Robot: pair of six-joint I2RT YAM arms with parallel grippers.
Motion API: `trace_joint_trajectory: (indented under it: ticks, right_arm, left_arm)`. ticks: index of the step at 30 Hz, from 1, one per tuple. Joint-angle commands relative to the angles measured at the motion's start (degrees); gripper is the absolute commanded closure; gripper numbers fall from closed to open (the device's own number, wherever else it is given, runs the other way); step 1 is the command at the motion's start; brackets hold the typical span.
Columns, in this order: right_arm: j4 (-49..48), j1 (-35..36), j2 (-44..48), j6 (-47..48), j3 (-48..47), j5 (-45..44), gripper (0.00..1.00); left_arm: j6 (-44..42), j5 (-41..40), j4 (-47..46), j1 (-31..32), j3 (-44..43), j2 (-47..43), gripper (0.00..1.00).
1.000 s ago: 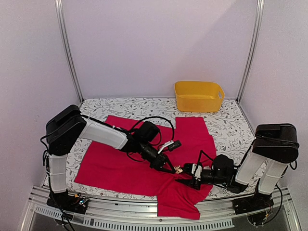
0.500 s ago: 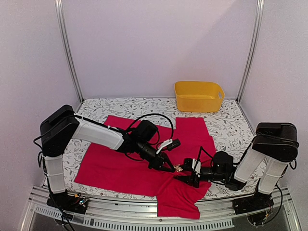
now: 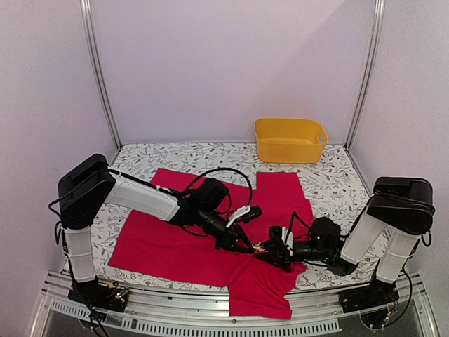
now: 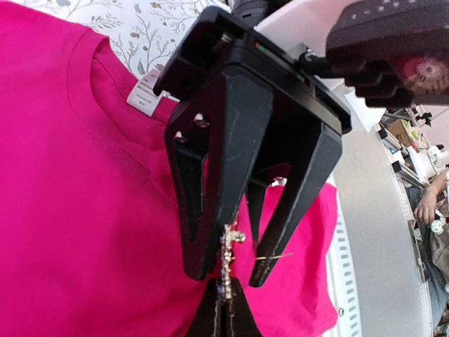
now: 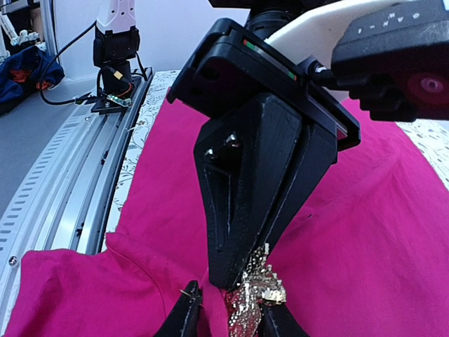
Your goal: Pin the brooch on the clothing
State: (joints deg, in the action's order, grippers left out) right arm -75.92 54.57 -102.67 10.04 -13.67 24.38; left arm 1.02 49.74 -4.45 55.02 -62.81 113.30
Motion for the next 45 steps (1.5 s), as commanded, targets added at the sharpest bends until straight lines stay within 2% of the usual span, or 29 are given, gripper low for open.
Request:
trace_joint_trajectory:
  ticks: [1,11,15,30,45]
  right_arm:
    - [-1.78,-0.88,-1.25,-1.83,-1.02,2.14,0.76]
    - [-1.14,-2.71,-2.52,-5.91,-2.31,6.88,0.89]
    - [-1.03,-3.50,-2.71,-7.22,-2.39,7.67,0.91]
    - [7.96,-5.03,-2.15,-8.95,-6.47,13.42,1.00]
    - [12.70,-6.56,-2.27,-11.89,-9.19,17.21,1.00]
  left_arm:
    - [-0.93,0.33,-2.14,1.16,1.70,-2.61,1.00]
    - [-0.88,-1.57,-5.22,1.43,3.98,-4.88,1.00]
    - [-0.93,-2.10,-5.84,1.51,4.89,-5.64,1.00]
    - [-10.85,-9.26,-2.52,5.74,5.23,-8.62,1.00]
    - [-12.02,-13.37,-6.28,6.59,8.13,-10.44,1.00]
